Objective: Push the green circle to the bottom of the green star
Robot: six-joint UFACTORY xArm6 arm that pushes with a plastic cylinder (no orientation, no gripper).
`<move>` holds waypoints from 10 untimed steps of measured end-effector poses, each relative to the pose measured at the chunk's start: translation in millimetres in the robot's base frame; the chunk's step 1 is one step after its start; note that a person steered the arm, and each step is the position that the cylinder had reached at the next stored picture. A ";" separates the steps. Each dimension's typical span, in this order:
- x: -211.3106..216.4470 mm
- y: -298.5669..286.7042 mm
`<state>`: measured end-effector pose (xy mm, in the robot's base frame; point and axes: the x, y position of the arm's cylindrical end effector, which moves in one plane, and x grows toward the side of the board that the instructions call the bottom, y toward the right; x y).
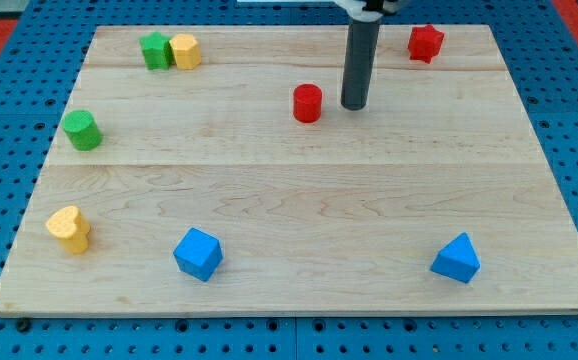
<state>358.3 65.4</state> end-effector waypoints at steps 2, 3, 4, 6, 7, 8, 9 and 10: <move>-15.5 -138.7; -55.8 -164.1; -73.4 -154.6; 50.3 -154.8; 100.4 -211.1; 101.3 -287.1; 68.6 -340.2; 35.3 -341.9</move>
<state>393.6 -276.5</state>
